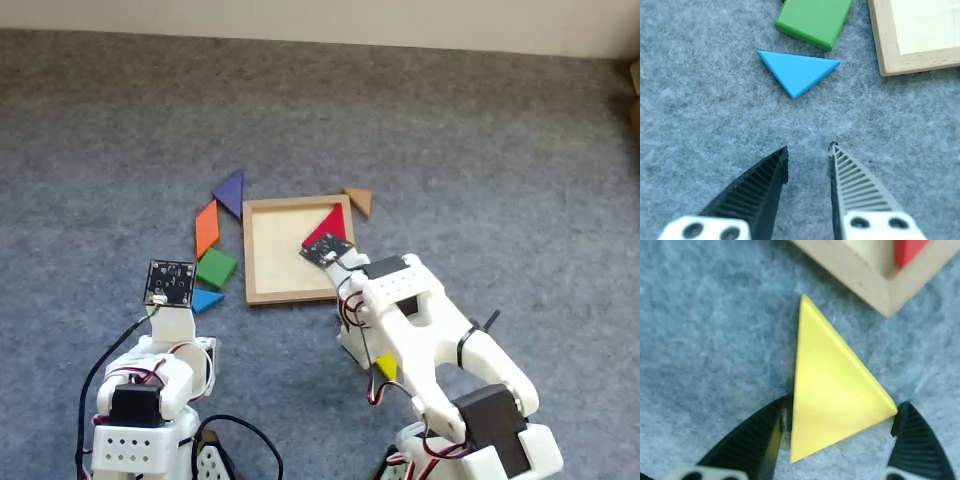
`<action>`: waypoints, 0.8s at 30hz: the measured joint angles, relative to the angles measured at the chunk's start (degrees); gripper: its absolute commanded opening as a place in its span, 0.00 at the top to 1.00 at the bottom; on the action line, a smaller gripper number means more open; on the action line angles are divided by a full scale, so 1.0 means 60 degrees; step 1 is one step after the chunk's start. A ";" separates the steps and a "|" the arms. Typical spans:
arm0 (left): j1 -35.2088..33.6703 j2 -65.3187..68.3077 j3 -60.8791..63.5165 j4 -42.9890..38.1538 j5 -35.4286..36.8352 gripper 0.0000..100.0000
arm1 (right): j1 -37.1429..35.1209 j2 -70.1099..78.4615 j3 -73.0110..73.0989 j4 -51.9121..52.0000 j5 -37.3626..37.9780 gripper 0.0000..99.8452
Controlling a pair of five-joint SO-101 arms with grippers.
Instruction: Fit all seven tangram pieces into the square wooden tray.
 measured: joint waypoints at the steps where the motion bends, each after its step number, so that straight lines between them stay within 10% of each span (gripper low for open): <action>1: 0.0000 0.0000 0.0000 0.0000 0.0000 0.86 | 0.0000 0.0000 0.0000 0.0029 0.0000 0.70; 24: 0.0000 0.0000 0.0000 0.0000 0.0000 0.86 | 0.0000 0.0000 0.0073 -0.0498 -0.0044 0.70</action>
